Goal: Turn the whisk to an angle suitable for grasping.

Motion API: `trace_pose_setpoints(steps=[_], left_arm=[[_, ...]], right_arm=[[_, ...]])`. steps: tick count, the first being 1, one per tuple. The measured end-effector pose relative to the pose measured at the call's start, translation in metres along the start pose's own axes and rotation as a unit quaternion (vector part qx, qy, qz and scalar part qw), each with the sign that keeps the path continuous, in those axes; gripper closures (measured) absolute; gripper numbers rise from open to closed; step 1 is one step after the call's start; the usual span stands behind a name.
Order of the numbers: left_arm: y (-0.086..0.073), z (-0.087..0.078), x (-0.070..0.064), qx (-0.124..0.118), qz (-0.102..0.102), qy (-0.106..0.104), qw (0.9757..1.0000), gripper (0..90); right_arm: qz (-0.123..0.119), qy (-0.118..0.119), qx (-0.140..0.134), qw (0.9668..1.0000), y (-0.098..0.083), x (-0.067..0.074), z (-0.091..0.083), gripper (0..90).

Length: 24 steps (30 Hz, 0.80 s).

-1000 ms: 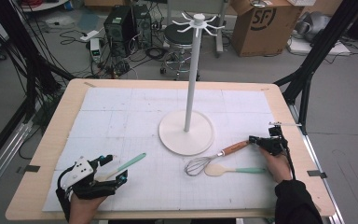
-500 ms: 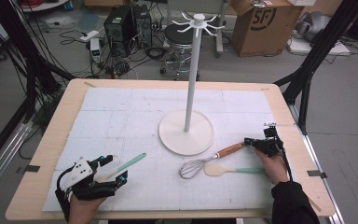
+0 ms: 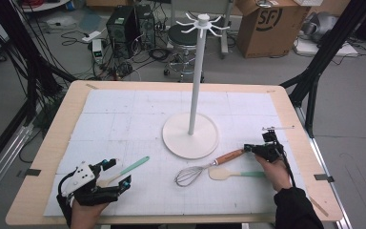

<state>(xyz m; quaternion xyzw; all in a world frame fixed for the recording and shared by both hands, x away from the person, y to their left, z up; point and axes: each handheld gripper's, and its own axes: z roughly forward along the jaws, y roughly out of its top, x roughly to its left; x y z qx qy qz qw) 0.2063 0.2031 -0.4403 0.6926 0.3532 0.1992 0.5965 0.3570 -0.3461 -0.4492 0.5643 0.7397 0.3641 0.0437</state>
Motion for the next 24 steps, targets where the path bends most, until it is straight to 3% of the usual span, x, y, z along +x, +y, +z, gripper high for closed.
trace_pose_setpoints(steps=[24], left_arm=[[0.002,-0.005,-0.002,-0.005,0.004,0.006,1.0000,17.9]], right_arm=[[-0.010,0.039,0.024,0.9989,-0.006,0.050,0.019,90.0]])
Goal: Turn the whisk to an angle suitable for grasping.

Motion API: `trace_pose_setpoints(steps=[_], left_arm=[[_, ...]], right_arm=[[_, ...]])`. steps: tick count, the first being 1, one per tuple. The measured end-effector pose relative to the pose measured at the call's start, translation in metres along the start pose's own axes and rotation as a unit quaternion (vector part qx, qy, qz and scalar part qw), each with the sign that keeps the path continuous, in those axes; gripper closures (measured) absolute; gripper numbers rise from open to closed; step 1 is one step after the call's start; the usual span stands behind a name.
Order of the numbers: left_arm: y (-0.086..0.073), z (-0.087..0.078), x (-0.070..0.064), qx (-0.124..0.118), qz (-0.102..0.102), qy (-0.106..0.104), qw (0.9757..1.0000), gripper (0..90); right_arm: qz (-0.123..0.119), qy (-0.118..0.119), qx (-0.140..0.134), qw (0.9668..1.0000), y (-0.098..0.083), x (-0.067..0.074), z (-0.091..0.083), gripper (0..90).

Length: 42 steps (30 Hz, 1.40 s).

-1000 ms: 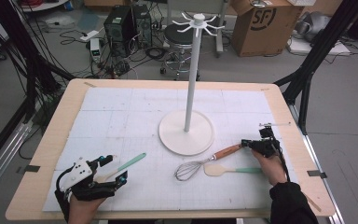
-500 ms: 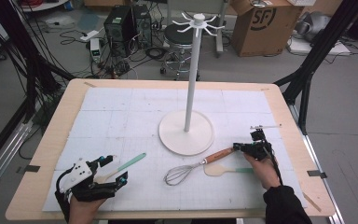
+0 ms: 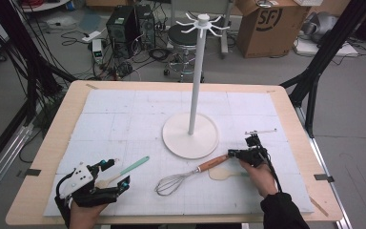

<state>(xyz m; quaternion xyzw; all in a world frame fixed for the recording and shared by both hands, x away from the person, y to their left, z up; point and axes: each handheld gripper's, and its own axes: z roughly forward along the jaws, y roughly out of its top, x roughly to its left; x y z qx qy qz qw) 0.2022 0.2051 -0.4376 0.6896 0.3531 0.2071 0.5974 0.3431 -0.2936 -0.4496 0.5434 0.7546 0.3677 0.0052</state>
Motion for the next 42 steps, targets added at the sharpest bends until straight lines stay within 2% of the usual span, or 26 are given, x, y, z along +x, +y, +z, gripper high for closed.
trace_pose_setpoints(steps=[5,19,26,37,42], left_arm=[[0.000,0.000,0.000,0.000,0.000,0.000,1.0000,17.9],[0.000,-0.001,0.000,0.000,0.000,0.002,1.0000,17.9],[0.000,-0.002,0.001,-0.002,-0.001,0.004,1.0000,18.0],[0.001,-0.003,-0.001,-0.003,0.005,0.005,1.0000,18.0],[0.002,-0.003,-0.001,-0.005,0.004,0.005,1.0000,18.0]], right_arm=[[-0.006,0.002,0.005,1.0000,0.001,0.006,0.003,90.0],[-0.013,0.030,0.012,0.9994,-0.001,0.025,0.015,90.0],[-0.017,0.032,0.013,0.9993,-0.001,0.031,0.018,90.0],[-0.022,0.054,0.016,0.9982,-0.003,0.046,0.027,90.0],[-0.024,0.053,0.015,0.9982,-0.004,0.050,0.029,90.0]])
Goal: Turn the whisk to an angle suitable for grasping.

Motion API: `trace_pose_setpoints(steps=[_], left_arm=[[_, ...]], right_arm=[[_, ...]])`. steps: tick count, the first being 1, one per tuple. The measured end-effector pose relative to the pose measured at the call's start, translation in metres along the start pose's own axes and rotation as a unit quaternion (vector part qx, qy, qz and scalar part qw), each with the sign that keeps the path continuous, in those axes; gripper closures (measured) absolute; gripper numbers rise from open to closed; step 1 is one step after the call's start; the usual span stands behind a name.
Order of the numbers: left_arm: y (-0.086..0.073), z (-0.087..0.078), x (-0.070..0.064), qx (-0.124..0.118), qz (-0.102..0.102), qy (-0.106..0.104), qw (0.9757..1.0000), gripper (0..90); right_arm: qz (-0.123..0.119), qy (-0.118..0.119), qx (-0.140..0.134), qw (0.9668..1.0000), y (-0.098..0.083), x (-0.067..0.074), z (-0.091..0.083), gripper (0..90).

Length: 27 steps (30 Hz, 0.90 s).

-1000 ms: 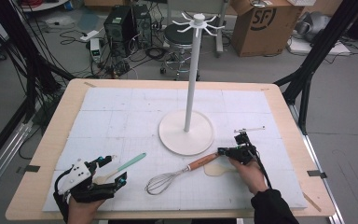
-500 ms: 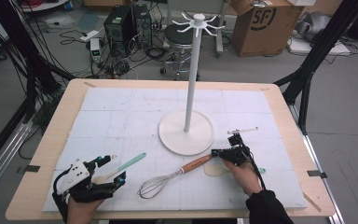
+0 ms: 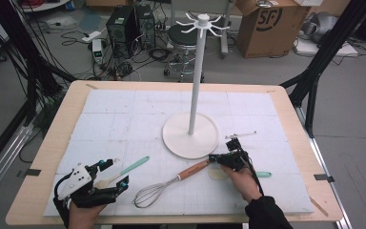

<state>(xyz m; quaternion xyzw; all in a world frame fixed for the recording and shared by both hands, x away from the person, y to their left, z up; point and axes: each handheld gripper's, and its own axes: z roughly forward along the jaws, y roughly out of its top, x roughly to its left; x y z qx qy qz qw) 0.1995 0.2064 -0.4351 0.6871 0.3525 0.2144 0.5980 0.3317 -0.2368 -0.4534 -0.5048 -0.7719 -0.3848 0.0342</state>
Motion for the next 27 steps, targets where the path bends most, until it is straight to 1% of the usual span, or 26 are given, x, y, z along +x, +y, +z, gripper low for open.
trace_pose_setpoints(steps=[8,9,14,15,18,21,23,25,27], left_arm=[[0.000,0.000,-0.001,0.000,0.002,-0.001,1.0000,18.0],[0.001,0.000,-0.001,-0.001,0.002,0.001,1.0000,18.1],[0.001,0.000,-0.003,0.001,0.004,0.000,1.0000,18.1],[0.001,0.000,-0.003,0.000,0.003,0.000,1.0000,18.1],[0.001,-0.001,-0.003,-0.001,0.004,0.001,1.0000,18.2],[0.001,-0.001,-0.003,-0.001,0.003,0.002,1.0000,18.2],[0.001,-0.002,-0.003,-0.002,0.003,0.003,1.0000,18.2],[0.001,-0.003,-0.002,-0.003,0.004,0.002,1.0000,18.2],[0.001,-0.002,-0.003,-0.002,0.004,0.003,1.0000,18.2]], right_arm=[[-0.003,0.000,0.000,1.0000,-0.001,0.005,0.002,90.0],[-0.008,0.003,-0.001,1.0000,-0.001,0.005,0.003,90.0],[-0.006,0.012,-0.001,0.9999,-0.001,0.011,0.007,90.0],[-0.009,0.014,-0.001,0.9999,-0.002,0.011,0.008,90.0],[-0.013,0.011,-0.001,0.9998,-0.002,0.015,0.010,90.0],[-0.014,0.011,0.000,0.9998,-0.001,0.016,0.010,89.9],[-0.022,-0.008,-0.012,0.9997,-0.002,0.016,0.006,90.0],[-0.022,-0.007,-0.022,0.9995,-0.002,0.016,0.002,90.0],[-0.022,-0.003,-0.024,0.9995,-0.004,0.017,-0.002,90.0]])
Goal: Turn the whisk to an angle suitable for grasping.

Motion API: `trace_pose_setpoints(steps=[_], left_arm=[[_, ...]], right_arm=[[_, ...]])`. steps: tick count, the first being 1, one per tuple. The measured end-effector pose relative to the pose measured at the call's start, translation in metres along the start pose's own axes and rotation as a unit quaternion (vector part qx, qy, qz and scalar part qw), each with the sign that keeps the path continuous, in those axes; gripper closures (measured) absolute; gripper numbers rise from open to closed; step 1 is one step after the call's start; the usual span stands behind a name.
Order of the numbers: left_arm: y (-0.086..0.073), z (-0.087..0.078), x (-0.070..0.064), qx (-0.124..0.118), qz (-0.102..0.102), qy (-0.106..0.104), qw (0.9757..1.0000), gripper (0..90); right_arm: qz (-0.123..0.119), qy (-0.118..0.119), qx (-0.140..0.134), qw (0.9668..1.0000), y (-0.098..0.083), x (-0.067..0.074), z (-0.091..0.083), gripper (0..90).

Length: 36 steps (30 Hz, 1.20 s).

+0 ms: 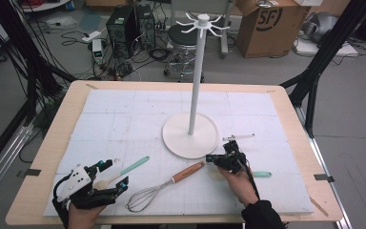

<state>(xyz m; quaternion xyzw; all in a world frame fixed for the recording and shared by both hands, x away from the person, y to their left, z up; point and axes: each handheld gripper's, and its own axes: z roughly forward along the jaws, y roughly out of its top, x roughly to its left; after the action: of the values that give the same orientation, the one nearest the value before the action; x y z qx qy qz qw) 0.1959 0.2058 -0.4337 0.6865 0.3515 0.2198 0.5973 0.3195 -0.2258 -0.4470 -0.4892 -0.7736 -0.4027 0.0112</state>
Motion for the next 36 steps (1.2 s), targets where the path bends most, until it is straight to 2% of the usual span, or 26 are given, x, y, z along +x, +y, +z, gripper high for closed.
trace_pose_setpoints(steps=[4,9,14,15,36], left_arm=[[0.000,-0.001,-0.001,0.001,0.002,-0.001,1.0000,18.2],[0.001,-0.002,-0.002,-0.001,0.003,0.000,1.0000,18.2],[0.001,-0.002,-0.003,-0.001,0.004,-0.001,1.0000,18.3],[0.001,-0.002,-0.004,-0.001,0.005,-0.001,1.0000,18.3],[0.001,-0.005,-0.004,-0.005,0.007,0.003,1.0000,18.4]], right_arm=[[-0.016,0.028,-0.005,0.9995,-0.006,0.017,-0.006,90.0],[-0.033,0.045,0.016,0.9983,-0.021,0.034,0.000,90.0],[-0.032,0.047,0.029,0.9980,-0.032,0.036,0.005,89.9],[-0.028,0.049,0.022,0.9982,-0.036,0.034,0.004,90.0],[-0.030,0.043,0.017,0.9985,-0.026,0.037,0.016,90.0]])
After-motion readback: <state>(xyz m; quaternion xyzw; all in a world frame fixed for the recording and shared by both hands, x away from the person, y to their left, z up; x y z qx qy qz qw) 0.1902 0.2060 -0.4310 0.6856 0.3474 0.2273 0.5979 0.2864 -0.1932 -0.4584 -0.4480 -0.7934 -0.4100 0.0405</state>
